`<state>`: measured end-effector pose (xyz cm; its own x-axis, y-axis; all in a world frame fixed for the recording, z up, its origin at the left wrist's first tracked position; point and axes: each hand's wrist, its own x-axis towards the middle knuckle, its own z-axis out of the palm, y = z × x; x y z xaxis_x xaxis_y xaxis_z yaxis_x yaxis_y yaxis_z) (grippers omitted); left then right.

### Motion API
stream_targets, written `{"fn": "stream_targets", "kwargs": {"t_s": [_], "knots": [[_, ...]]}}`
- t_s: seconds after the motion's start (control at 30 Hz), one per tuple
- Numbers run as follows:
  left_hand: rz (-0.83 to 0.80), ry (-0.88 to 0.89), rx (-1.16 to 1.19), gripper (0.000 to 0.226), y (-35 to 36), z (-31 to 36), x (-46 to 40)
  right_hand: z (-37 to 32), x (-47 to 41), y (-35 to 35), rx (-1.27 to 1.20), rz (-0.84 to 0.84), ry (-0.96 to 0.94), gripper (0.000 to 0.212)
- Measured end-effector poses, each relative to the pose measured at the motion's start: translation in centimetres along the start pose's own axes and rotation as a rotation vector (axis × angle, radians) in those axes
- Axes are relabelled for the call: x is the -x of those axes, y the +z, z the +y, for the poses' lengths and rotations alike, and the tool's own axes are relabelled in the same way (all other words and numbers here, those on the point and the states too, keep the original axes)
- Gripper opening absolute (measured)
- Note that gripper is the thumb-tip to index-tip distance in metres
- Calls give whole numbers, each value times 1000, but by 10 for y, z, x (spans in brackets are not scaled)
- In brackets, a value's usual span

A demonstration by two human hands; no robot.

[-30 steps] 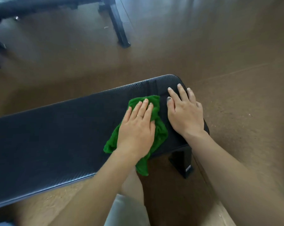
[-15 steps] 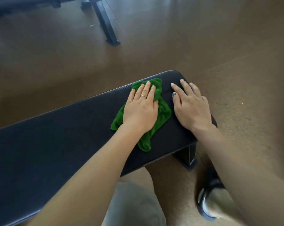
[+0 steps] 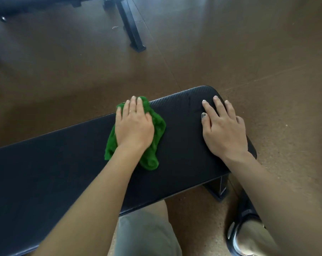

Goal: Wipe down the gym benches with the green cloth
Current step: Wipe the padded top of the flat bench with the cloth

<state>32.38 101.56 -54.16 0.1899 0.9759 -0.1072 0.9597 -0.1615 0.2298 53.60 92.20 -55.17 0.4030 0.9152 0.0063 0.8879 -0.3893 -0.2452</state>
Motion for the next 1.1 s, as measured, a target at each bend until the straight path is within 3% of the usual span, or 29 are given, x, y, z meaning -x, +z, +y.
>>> {"fn": "stream_targets", "kwargs": {"t_s": [0.1, 0.33, 0.63, 0.87, 1.1], "knots": [[-44, 63, -34, 61, 2, 16, -4, 2, 4, 2, 9, -4, -3, 55], [-16, 336, -99, 61, 22, 24, 111, 3, 4, 5, 30, 20, -23, 59], [-64, 290, -80, 59, 18, 85, -19, 9, 4, 5, -68, 54, -36, 57], [-86, 480, -92, 62, 25, 78, 88, 9, 4, 0, -236, 112, -19, 62], [-87, 469, -126, 59, 30, 126, -13, 9, -4, 0, -377, 184, 49, 66]]}}
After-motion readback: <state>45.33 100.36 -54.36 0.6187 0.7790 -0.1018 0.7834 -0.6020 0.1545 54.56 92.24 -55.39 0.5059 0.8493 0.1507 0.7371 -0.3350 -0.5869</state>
